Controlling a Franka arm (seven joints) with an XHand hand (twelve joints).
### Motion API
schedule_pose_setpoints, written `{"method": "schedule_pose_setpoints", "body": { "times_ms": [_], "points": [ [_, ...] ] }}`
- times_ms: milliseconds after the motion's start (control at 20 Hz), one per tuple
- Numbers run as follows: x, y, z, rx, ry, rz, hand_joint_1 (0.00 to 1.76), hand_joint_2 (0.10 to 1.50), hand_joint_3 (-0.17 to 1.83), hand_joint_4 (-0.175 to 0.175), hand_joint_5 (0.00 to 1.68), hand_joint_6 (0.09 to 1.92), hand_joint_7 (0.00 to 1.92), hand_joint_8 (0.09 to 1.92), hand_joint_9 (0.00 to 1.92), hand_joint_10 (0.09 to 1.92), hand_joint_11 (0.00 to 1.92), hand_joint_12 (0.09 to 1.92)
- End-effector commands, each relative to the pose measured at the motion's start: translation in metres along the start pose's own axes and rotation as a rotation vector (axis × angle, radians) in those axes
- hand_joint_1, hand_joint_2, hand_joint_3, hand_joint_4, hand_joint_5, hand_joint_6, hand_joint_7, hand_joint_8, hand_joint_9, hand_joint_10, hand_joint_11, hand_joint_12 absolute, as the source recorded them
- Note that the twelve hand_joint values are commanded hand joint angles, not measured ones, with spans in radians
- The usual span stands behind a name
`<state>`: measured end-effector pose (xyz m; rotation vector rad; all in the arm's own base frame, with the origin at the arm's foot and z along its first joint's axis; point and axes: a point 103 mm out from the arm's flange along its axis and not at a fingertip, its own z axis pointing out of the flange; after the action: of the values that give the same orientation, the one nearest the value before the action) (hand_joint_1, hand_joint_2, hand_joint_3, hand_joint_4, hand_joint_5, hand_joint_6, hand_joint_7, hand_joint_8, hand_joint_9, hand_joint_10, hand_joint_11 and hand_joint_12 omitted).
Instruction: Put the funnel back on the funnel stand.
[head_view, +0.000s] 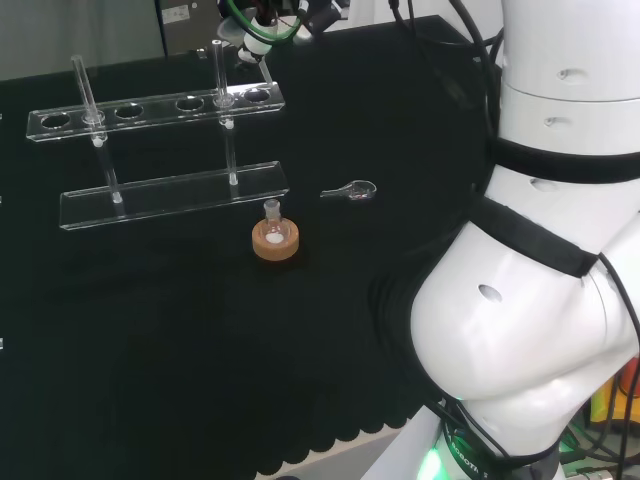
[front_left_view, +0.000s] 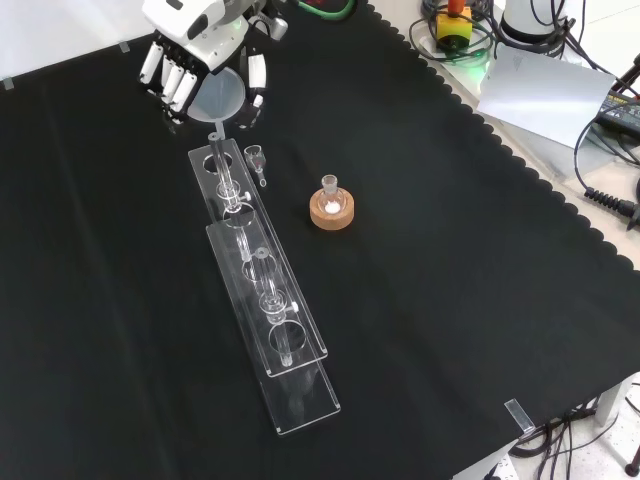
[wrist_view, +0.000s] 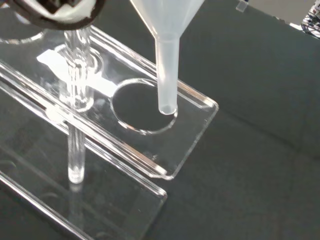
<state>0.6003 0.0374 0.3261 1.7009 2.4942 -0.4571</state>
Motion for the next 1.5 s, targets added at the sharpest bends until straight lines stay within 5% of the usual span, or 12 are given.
{"method": "schedule_pose_setpoints", "body": {
  "times_ms": [50,750,1500],
  "points": [
    [-0.007,-0.001,0.002,-0.068,0.049,0.018,0.79,0.69,0.54,-0.027,0.54,0.73,0.73,0.68,1.04,0.4,0.59,1.23],
    [-0.022,0.002,0.021,-0.108,0.181,0.042,0.79,0.69,0.54,-0.031,0.53,0.73,0.73,0.68,1.03,0.4,0.59,1.23],
    [-0.019,0.011,0.03,-0.109,0.207,0.031,0.79,0.69,0.54,-0.035,0.53,0.73,0.73,0.69,1.03,0.4,0.59,1.23]
  ]
}}
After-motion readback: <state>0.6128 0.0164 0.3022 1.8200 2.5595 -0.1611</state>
